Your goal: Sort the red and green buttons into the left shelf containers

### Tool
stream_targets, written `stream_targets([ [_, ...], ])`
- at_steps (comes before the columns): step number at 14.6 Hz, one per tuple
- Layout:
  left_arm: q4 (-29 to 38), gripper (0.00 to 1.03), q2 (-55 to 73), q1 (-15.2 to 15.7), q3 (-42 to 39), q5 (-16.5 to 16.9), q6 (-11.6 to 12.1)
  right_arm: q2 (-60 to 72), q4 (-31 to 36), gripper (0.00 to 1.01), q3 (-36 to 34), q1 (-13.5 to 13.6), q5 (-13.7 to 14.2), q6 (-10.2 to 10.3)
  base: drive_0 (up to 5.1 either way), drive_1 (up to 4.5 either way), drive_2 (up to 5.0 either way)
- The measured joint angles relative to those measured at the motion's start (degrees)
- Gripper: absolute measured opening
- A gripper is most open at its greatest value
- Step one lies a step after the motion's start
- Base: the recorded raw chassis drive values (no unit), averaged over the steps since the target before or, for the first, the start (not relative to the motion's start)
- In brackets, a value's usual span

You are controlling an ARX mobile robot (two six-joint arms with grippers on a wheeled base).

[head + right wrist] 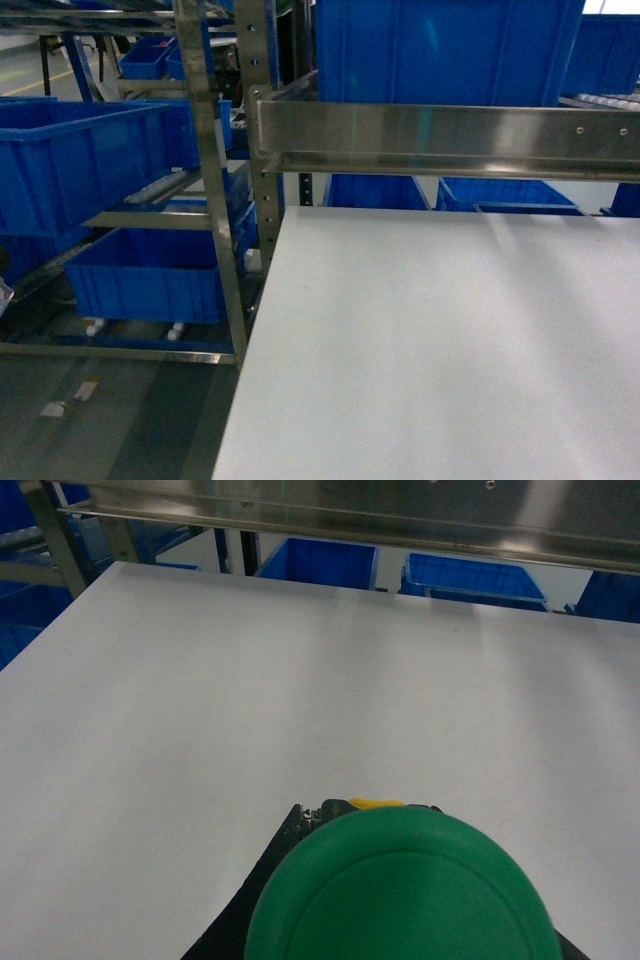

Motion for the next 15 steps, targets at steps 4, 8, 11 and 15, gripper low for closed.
stream_targets([
  [4,0.2,0.29,0.0,0.0,0.0,-0.1,0.0,0.0,0.1,0.26,0.0,0.0,0.0,0.0,-5.1,2.3,2.3],
  [8,0.0,0.29,0.0,0.0,0.0,-0.1,0.0,0.0,0.0,0.26,0.0,0.0,0.0,0.0,-5.1,2.3,2.3],
  [11,-0.1,0.29,0.0,0.0,0.0,-0.2,0.0,0.0,0.2,0.26,0.0,0.0,0.0,0.0,-5.1,2.3,2.3],
  [15,-0.1,0.29,0.0,-0.1,0.0,0.0,0.0,0.0,0.1,0.26,0.0,0.0,0.0,0.0,-5.1,2.3,2.3],
])
